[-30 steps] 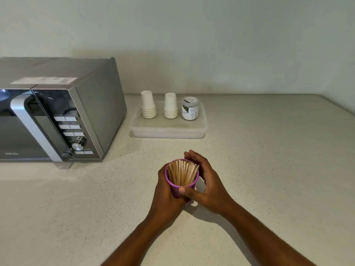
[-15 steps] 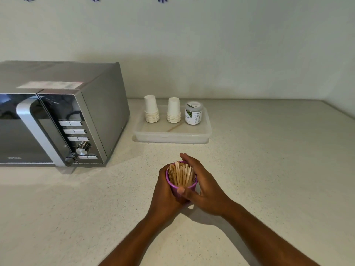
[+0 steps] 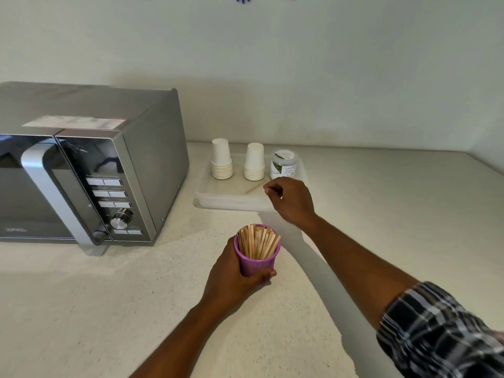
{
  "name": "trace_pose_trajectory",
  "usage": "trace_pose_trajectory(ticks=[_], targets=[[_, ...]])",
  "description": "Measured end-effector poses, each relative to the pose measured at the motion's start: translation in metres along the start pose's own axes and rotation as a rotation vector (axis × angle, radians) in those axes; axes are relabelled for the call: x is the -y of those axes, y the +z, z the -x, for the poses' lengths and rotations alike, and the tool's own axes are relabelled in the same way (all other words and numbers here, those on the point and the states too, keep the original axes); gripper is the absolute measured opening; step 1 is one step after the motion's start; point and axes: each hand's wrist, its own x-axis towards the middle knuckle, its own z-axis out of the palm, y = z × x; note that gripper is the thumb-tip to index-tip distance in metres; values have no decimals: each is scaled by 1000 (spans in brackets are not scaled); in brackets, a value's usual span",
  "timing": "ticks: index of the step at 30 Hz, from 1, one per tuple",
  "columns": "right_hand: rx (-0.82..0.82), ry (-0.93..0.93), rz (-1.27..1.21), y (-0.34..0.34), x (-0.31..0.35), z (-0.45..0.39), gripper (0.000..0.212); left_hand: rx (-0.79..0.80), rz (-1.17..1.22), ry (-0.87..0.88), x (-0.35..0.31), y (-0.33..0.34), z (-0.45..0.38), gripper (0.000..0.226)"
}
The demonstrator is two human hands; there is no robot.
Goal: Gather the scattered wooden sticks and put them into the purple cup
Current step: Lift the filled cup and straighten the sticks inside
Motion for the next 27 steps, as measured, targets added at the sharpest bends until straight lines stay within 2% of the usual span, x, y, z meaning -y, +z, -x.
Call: trace_pose_trajectory(ticks=[4,9,13,18,23,27], targets=[[134,-18,125,17,-11,-44,10,4,-63,-1,7,-6,-14,97],[448,-53,264,37,-14,-85,20,-23,-91,14,15,-4,-19,94],[570,-114,380,56,-12,-99,30,-64,-66,5,17,-2,-21,93],[620,-134,468,66,-14,-111,35,-88,-49,10,19,-1,-22,87],[532,-145,529,69,-14,-109,19,-88,-73,-2,21,-2,-23,84],[547,-158,572,66,-12,-107,15,-97,-77,-12,21,-2,-22,89]])
